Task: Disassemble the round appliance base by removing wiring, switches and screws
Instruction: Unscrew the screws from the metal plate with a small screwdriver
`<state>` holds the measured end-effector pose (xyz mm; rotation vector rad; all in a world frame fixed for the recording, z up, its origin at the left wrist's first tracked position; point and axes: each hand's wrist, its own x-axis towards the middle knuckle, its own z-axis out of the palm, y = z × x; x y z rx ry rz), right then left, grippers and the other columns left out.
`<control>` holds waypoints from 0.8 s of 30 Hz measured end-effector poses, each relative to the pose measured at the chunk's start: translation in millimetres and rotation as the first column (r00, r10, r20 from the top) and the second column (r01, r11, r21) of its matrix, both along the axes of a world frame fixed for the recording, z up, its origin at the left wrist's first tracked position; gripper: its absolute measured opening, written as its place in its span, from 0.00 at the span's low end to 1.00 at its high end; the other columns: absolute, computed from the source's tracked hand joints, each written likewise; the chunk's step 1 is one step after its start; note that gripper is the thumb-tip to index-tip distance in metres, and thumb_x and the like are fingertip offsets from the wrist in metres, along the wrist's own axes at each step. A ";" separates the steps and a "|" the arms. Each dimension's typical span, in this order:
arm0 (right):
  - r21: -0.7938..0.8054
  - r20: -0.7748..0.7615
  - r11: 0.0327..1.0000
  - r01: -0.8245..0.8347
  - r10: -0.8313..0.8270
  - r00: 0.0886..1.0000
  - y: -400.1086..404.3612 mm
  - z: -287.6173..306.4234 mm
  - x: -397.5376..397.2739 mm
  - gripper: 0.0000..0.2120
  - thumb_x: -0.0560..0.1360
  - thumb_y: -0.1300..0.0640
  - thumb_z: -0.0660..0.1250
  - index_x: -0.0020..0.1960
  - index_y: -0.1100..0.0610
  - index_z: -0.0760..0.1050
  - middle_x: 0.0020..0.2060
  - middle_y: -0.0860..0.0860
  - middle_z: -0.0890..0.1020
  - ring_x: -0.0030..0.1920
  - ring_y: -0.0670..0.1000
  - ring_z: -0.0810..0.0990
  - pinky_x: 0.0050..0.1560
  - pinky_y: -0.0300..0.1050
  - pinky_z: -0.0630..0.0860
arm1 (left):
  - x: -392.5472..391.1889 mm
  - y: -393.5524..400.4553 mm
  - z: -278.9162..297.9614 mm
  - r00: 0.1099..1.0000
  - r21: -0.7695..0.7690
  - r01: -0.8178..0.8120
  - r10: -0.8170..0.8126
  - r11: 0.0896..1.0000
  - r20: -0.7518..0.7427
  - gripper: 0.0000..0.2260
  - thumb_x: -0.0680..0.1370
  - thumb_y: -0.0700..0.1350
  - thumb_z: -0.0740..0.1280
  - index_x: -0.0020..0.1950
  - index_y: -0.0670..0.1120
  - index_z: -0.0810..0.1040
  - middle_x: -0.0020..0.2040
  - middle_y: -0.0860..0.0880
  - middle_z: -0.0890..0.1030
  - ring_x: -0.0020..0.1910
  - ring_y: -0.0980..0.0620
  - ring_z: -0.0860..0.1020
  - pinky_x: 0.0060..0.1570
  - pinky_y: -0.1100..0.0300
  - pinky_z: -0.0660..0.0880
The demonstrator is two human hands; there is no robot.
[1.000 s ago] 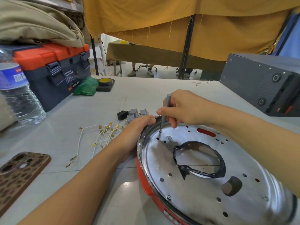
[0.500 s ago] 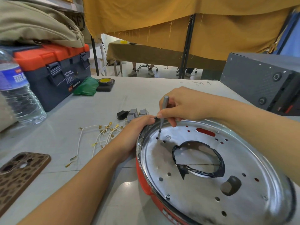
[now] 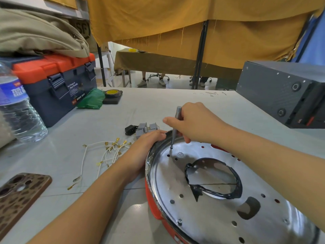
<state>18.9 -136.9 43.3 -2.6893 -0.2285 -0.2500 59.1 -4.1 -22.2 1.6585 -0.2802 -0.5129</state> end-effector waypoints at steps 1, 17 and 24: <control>0.005 -0.039 1.000 0.005 -0.005 0.999 -1.0 1.6 1.1 0.25 0.79 0.45 0.61 0.28 0.57 0.73 0.15 0.47 0.73 0.19 0.42 0.72 0.32 0.34 0.73 | 6.5 -2.7 -0.4 0.997 0.005 -0.019 0.020 1.000 -0.075 0.17 0.83 0.37 0.50 0.37 0.52 0.62 0.38 0.56 0.65 0.33 0.59 0.66 0.32 0.70 0.66; 0.057 -0.291 0.976 -0.209 0.217 0.932 -6.7 21.6 1.1 0.18 0.79 0.52 0.64 0.32 0.58 0.76 0.25 0.50 0.81 0.21 0.41 0.72 0.29 0.31 0.73 | -4.4 7.0 -8.9 0.993 -0.085 0.025 -0.015 0.996 0.117 0.16 0.79 0.35 0.52 0.43 0.47 0.77 0.29 0.54 0.82 0.29 0.63 0.79 0.30 0.73 0.73; 0.110 -0.355 0.957 -0.269 0.291 0.889 -14.5 26.7 3.1 0.12 0.78 0.57 0.65 0.38 0.60 0.78 0.28 0.49 0.82 0.27 0.43 0.77 0.32 0.33 0.74 | -4.0 6.9 -8.7 0.988 -0.002 0.011 -0.011 1.000 0.151 0.19 0.81 0.31 0.48 0.37 0.48 0.69 0.34 0.50 0.72 0.27 0.61 0.75 0.34 0.71 0.67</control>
